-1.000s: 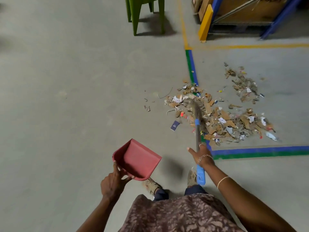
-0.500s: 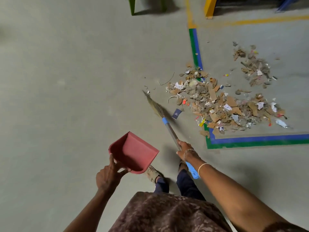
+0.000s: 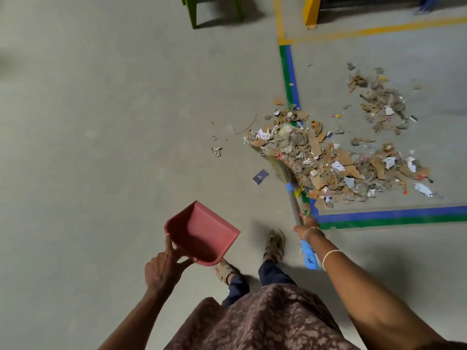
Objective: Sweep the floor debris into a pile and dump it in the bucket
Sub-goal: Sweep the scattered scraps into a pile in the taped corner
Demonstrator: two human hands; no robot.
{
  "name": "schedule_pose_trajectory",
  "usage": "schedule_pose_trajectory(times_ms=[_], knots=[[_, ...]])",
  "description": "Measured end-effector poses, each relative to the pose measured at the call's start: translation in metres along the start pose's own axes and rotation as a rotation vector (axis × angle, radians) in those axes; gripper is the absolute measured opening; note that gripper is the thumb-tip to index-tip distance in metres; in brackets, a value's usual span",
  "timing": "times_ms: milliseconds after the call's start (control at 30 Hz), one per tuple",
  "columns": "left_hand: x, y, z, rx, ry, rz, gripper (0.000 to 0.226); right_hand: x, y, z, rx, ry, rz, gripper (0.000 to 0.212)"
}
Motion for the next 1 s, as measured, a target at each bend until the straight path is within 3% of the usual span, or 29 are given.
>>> schedule_pose_trajectory(times_ms=[167,433,733,1000], knots=[[0.019,-0.019,-0.044,0.043,0.101,-0.046,0.124,-0.012,-0.049,-0.008,0.256,0.022,-0.069,0.062],[0.027,-0.038,-0.076,0.042,0.169,-0.128,0.125,-0.102,-0.065,-0.01,0.525,-0.134,0.045,0.075],[0.043,-0.053,-0.024,0.031,0.12,-0.127,0.127,-0.109,-0.025,0.087,0.331,-0.348,0.191,0.081],[0.09,-0.068,0.04,0.062,0.09,-0.086,0.125,-0.06,0.052,0.207,0.373,-0.21,0.335,0.061]])
Point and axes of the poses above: each hand's wrist, its own x-axis towards the middle knuckle, its own y-axis out of the palm, z = x × y, the point moved 1 cm from there along x, towards the middle knuckle, and after that the axes turned 9 degrees about -x, right-handed, at the moved point
